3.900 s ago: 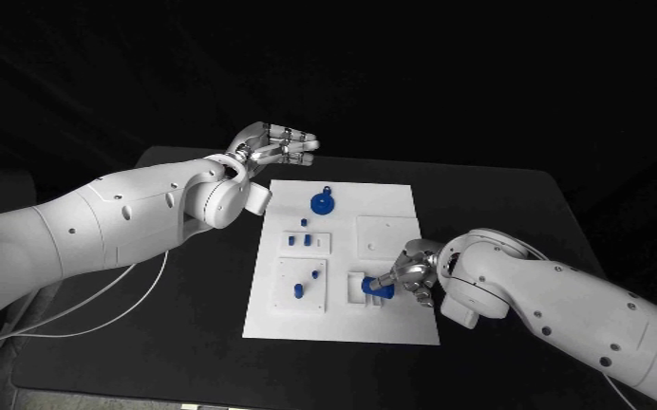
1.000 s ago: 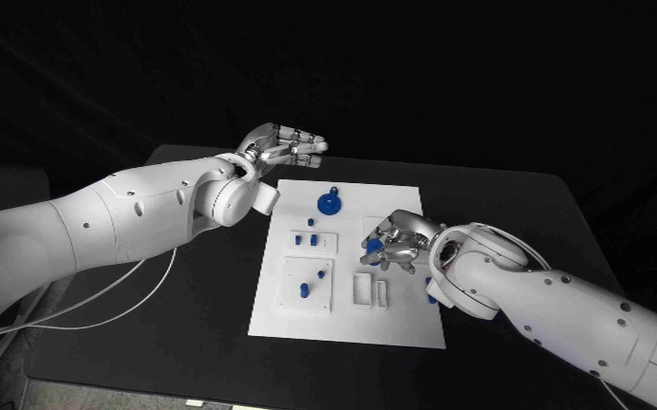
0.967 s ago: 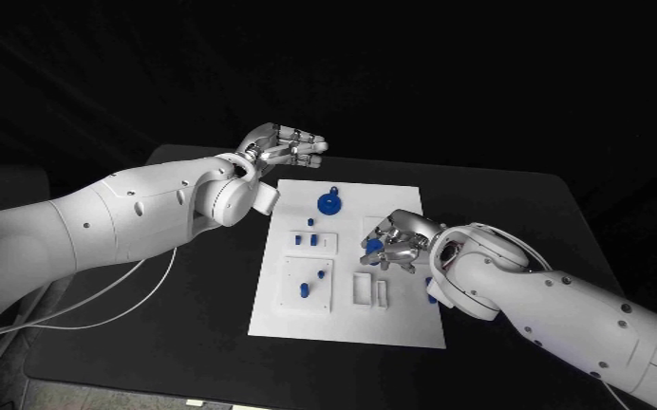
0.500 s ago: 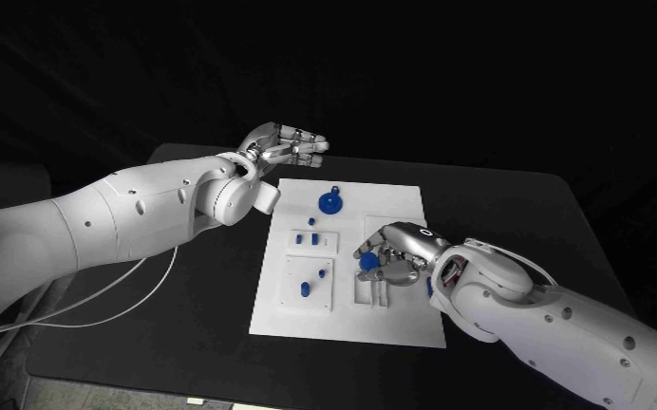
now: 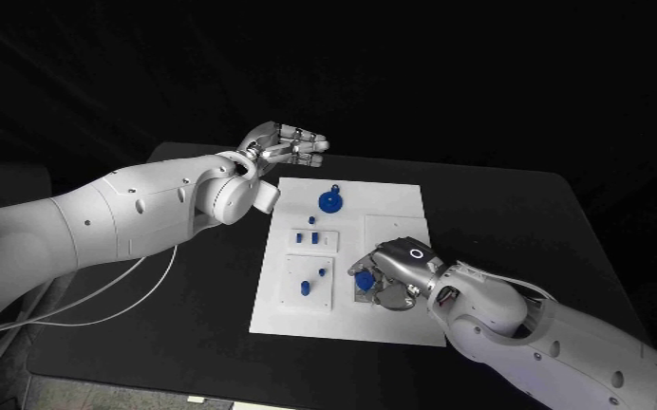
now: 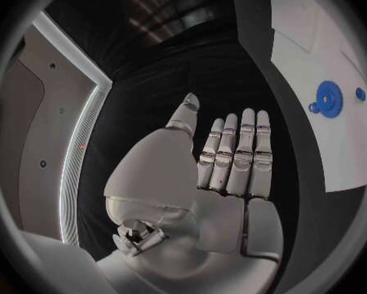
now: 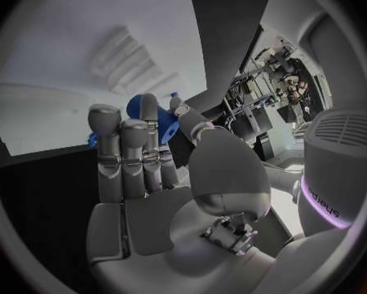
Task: Assemble the parts on the task board
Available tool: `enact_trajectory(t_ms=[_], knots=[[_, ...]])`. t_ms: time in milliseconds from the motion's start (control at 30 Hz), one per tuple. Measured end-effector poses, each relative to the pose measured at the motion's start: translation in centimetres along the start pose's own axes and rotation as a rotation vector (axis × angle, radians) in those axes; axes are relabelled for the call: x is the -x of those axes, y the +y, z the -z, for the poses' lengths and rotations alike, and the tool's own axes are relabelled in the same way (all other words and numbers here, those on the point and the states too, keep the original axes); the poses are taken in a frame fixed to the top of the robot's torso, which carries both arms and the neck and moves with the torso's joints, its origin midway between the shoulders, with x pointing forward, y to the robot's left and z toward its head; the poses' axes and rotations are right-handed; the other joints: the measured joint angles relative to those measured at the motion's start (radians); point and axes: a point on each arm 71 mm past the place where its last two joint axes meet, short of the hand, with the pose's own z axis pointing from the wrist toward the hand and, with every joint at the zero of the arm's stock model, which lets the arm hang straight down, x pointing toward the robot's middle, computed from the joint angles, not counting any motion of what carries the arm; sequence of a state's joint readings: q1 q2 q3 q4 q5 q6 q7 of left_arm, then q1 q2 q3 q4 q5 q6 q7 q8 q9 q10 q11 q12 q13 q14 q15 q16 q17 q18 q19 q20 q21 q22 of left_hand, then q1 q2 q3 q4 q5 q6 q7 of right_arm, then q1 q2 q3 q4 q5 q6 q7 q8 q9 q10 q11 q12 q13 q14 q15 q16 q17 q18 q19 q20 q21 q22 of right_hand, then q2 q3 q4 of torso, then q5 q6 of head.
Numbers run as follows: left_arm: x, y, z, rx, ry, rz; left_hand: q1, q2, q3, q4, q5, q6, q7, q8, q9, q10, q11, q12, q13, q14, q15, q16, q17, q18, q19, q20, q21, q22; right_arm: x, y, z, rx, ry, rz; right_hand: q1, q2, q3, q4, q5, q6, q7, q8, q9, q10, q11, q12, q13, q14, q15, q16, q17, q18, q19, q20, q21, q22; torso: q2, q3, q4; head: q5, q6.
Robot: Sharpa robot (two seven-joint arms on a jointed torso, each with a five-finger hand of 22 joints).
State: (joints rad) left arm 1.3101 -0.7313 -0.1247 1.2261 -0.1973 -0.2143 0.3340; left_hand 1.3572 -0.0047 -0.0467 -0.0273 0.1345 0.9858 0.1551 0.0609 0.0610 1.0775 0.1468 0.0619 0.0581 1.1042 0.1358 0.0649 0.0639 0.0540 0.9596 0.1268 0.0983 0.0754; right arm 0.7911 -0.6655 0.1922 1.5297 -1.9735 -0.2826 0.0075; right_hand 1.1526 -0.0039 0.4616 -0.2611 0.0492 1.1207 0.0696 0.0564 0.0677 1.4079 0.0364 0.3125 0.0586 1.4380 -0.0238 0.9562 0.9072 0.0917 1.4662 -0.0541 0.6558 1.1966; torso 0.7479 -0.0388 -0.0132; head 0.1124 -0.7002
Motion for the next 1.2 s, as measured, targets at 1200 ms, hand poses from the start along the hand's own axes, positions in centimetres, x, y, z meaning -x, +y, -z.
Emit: enact_trajectory(t_ms=[1200], knots=[[0.0, 0.3, 0.1, 0.016, 0.009, -0.008, 0.000, 0.000, 0.000, 0.000, 0.000, -0.009, 0.002, 0.000, 0.000, 0.000, 0.000, 0.000, 0.000, 0.000, 0.000, 0.000, 0.000, 0.000, 0.004, 0.004, 0.000, 0.000, -2.1, -0.7, 0.3, 0.032, 0.002, 0.080, 0.043, 0.017, -0.277, 0.125, 0.002, 0.025, 0.030, 0.009, 0.001, -0.327, 0.062, -0.256, -0.001, -0.009, 0.025, -0.005, -0.117, 0.067, 0.002, 0.031, -0.071, -0.079, 0.000, -0.0025, 0.0004, 0.002, -0.004]])
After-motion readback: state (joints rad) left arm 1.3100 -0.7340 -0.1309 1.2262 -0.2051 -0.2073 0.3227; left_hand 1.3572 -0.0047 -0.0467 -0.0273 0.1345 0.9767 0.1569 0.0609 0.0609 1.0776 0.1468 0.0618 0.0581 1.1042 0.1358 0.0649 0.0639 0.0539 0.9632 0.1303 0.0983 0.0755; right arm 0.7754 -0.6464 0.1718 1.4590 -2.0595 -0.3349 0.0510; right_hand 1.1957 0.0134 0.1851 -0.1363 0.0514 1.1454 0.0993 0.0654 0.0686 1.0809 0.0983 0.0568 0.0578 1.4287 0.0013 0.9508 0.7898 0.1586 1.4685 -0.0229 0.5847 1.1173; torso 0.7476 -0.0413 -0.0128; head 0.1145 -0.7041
